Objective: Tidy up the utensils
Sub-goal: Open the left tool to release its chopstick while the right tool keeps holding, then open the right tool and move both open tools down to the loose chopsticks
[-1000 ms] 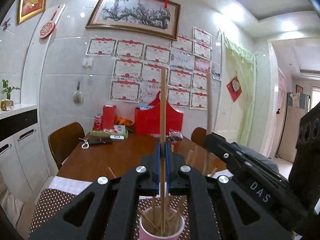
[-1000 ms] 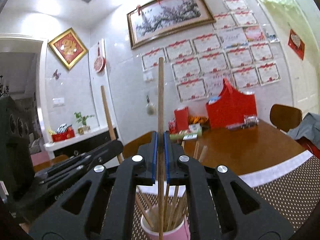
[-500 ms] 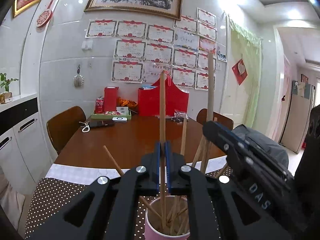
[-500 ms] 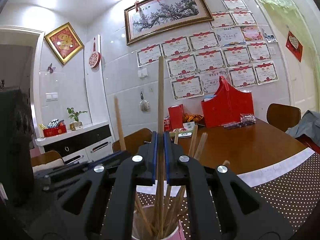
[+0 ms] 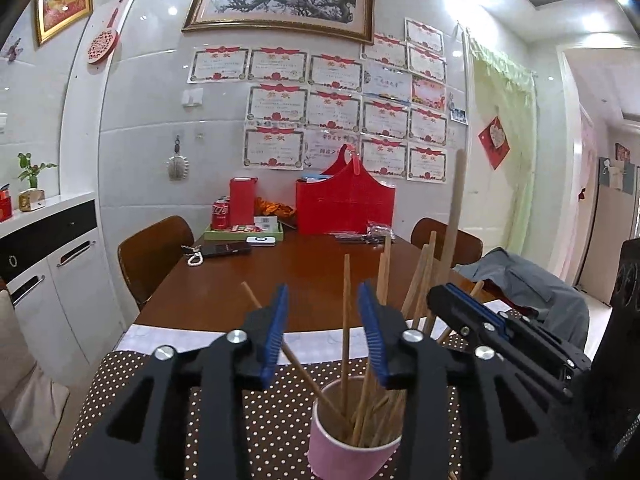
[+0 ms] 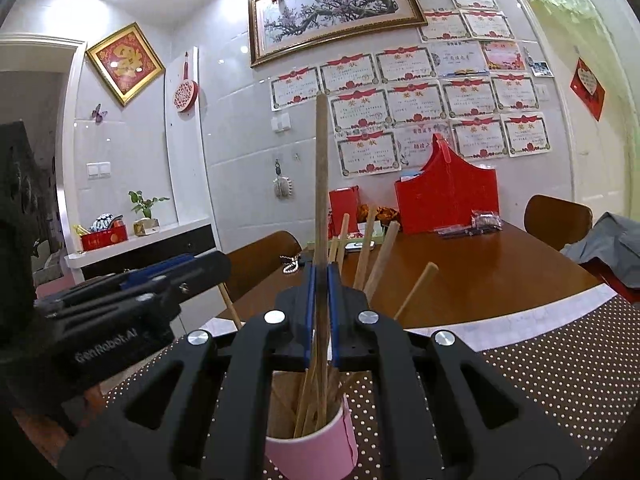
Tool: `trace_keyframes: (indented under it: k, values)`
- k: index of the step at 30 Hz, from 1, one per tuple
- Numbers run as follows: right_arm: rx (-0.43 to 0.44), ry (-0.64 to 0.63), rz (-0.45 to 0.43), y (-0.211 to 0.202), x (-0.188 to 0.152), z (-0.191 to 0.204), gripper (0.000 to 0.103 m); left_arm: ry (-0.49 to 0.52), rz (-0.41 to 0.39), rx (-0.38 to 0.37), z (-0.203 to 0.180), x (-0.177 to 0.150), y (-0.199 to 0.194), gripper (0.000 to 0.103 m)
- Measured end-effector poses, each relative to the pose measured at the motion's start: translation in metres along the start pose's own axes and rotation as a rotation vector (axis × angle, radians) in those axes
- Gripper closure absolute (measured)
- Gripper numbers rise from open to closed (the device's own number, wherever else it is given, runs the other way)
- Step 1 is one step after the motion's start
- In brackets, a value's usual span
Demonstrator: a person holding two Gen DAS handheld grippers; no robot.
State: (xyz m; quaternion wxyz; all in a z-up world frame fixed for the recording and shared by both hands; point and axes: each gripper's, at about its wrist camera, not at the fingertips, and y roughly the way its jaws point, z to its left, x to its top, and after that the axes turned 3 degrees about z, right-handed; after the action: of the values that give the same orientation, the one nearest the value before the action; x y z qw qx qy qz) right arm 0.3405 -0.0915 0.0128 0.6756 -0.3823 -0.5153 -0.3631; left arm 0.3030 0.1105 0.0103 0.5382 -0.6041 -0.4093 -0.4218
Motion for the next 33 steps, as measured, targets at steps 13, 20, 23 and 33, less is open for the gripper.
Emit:
trace_keyframes:
  k: [13, 20, 23, 33]
  values:
    - [-0.025, -0.011, 0.022, -0.022, -0.001, 0.004, 0.094, 0.005, -0.001, 0.036, -0.007, -0.004, -0.027, 0.049]
    - [-0.051, 0.008, 0.026, -0.053, 0.003, -0.006, 0.090, -0.025, 0.004, 0.023, -0.018, -0.011, -0.051, 0.046]
    - [-0.065, 0.011, 0.031, -0.071, 0.002, -0.012, 0.073, -0.019, 0.025, 0.022, -0.029, -0.021, -0.061, 0.046]
    - [-0.123, 0.040, 0.133, -0.122, -0.023, -0.039, 0.052, -0.029, 0.121, -0.002, -0.063, -0.058, -0.089, 0.041]
